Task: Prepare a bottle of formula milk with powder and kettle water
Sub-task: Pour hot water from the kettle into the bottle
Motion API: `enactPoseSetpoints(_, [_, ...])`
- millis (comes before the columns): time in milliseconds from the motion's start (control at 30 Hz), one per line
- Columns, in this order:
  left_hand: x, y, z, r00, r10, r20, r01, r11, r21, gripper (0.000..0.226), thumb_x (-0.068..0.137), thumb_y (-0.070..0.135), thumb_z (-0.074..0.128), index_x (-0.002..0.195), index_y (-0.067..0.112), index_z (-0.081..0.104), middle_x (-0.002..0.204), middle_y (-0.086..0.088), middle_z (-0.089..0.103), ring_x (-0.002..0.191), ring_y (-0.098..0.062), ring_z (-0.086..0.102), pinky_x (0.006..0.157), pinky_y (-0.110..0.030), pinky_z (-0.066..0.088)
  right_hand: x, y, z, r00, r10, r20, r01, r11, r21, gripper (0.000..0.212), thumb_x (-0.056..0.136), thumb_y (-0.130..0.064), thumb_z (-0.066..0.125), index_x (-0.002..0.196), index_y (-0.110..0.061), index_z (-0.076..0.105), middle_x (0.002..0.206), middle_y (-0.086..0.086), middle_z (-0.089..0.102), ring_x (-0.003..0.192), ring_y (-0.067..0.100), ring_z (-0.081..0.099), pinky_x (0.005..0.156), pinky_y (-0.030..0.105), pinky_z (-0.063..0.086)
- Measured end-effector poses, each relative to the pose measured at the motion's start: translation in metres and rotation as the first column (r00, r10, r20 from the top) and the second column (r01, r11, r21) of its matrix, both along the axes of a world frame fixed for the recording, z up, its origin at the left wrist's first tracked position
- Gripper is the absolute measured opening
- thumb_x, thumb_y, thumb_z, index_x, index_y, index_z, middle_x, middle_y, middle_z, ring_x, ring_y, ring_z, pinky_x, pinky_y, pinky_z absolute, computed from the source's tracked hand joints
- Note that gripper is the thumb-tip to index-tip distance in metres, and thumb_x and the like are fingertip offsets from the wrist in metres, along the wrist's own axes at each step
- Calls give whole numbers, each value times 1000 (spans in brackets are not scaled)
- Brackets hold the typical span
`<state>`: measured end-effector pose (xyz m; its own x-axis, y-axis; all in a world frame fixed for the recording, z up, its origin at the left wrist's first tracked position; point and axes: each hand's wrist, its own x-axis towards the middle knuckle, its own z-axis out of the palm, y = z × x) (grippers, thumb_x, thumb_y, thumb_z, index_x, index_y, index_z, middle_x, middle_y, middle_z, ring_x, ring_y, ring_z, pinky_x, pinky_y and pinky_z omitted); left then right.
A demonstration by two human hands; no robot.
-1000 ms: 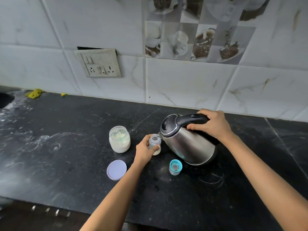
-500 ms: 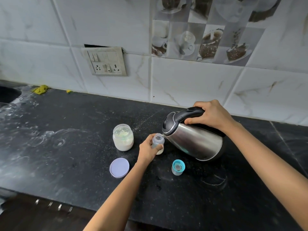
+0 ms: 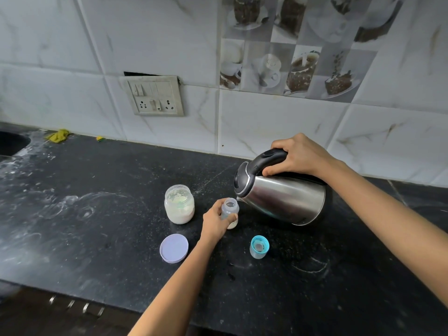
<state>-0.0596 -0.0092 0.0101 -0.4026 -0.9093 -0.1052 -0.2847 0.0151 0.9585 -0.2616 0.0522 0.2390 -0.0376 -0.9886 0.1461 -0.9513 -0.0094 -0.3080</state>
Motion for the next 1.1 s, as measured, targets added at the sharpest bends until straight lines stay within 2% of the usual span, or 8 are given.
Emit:
enactPoseSetpoints(133, [1,-1,-2,1000,2,-4,-2,1000,10,45,77,16,74,115,35,58,111,13,65,106,-6,59,97,-31,46,4,-4,6,996,24,-83,-24,1000,4,49,63,-61,79,77,-17,65,57,4,59,62,20,57,58,38,44])
enactPoseSetpoints(233, [1,-1,-2,1000,2,-1,-2,1000,8,46,78,15,74,117,33,58,112,11,65,106,-7,59,98,-33,47,8,-6,9,994,35,-108,-34,999,17,48,65,-59,79,77,-16,64,56,1,56,61,17,56,55,34,41])
enactPoseSetpoints(367, [1,-1,-1,1000,6,-3,-6,1000,10,45,78,14,74,116,33,58,112,10,65,106,-8,59,98,-32,47,13,-9,9,990,45,-134,-40,999,37,46,66,-58,80,74,-17,61,52,-3,51,57,13,51,51,30,34])
enactPoseSetpoints(667, [1,-2,-1,1000,-8,12,7,1000,15,46,80,15,74,118,33,56,116,8,64,110,-10,57,99,-32,45,18,-20,6,972,92,-214,-86,996,37,50,65,-61,78,67,-18,54,54,2,52,58,21,53,51,32,37])
enactPoseSetpoints(867, [1,-3,-3,1000,-3,8,3,1000,-6,45,77,17,76,114,36,57,112,11,66,107,-8,59,96,-28,47,22,-26,6,952,117,-282,-111,993,38,50,66,-62,76,69,-17,54,55,2,52,59,23,53,51,31,37])
enactPoseSetpoints(1100, [1,-4,-4,1000,-6,8,6,1000,-7,46,77,18,76,116,33,57,113,11,65,106,-7,59,96,-27,46,22,-29,10,949,129,-287,-124,992,37,53,65,-62,77,67,-16,52,53,3,51,58,23,52,51,33,39])
